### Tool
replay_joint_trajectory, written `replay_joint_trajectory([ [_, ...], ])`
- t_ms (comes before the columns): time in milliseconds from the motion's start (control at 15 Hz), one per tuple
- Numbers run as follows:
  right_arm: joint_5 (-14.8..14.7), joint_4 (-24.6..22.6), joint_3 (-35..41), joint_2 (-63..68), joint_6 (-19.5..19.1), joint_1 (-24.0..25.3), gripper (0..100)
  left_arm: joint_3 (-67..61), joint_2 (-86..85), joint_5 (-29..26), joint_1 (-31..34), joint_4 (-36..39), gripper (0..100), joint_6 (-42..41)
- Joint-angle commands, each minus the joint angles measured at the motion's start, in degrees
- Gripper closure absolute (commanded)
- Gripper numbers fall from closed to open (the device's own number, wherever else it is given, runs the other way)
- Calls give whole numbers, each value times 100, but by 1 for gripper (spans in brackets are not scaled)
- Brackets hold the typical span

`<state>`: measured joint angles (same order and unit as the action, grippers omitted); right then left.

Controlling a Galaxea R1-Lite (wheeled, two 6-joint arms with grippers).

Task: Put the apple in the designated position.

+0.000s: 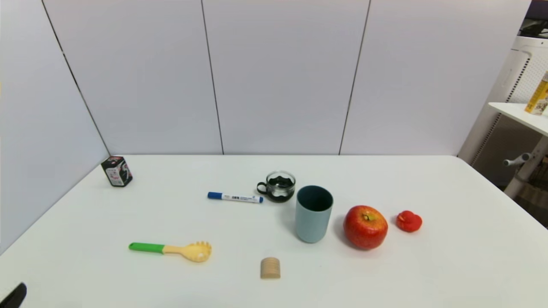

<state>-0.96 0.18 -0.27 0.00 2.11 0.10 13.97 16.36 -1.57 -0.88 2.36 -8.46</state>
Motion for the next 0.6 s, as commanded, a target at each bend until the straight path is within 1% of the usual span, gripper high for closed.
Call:
replay_joint_trajectory([
  [67,0,-1,0,9,0,-1,0,-1362,-1636,272,132,18,0,55],
  [200,0,-1,0,9,0,-1,0,-1336,-1636,263,132,10,0,73],
  [267,0,-1,0,9,0,-1,0,-1327,-1636,131,132,-34,0,117],
  [333,0,-1,0,0,0,-1,0,-1388,-1645,-124,123,-236,0,178],
  [600,0,-1,0,9,0,-1,0,-1371,-1645,-62,123,-289,0,459],
])
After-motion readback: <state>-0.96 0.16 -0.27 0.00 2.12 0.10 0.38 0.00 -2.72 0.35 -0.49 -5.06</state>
